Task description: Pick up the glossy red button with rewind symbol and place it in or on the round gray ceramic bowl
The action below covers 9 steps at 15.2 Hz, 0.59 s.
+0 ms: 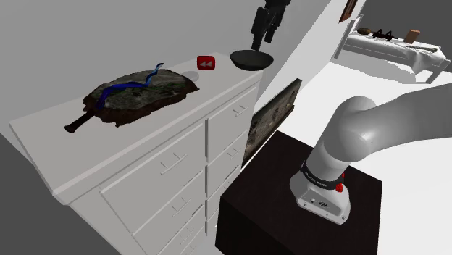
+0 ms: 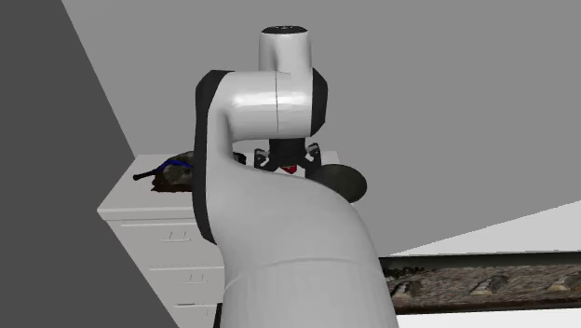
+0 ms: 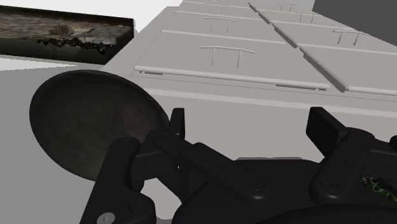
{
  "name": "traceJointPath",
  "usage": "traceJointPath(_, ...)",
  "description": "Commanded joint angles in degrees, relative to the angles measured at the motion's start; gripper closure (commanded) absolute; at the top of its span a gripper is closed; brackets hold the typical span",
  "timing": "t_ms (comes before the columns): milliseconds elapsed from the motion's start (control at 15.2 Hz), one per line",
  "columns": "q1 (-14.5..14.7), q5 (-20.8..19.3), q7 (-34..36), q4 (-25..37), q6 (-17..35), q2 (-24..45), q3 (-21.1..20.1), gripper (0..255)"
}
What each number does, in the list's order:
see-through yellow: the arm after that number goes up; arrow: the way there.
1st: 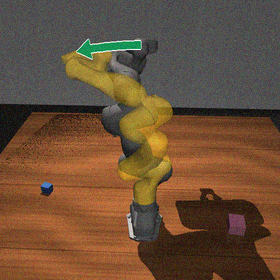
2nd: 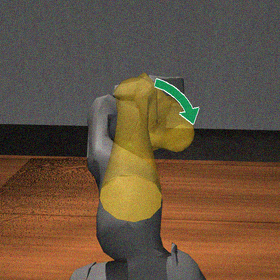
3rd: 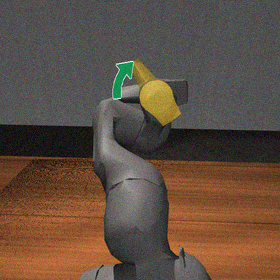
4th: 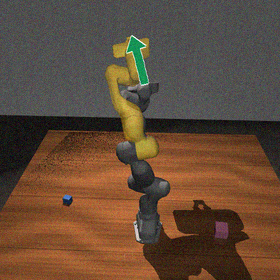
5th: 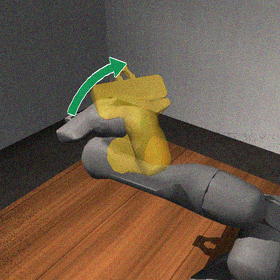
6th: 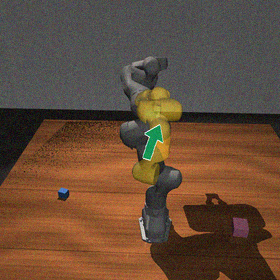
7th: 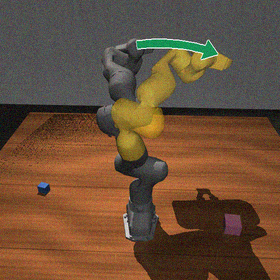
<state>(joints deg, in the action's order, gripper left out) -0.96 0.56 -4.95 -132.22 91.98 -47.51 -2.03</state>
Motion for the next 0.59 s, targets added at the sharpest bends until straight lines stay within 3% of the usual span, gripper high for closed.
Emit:
traceJointPath(0, 0.00, 0.00, 0.00, 0.00, 0.00, 0.00, 0.00, 0)
traceJointPath(528, -4.53, 1.93, 15.92, 8.00, 7.45, 18.41, -5.41, 0)
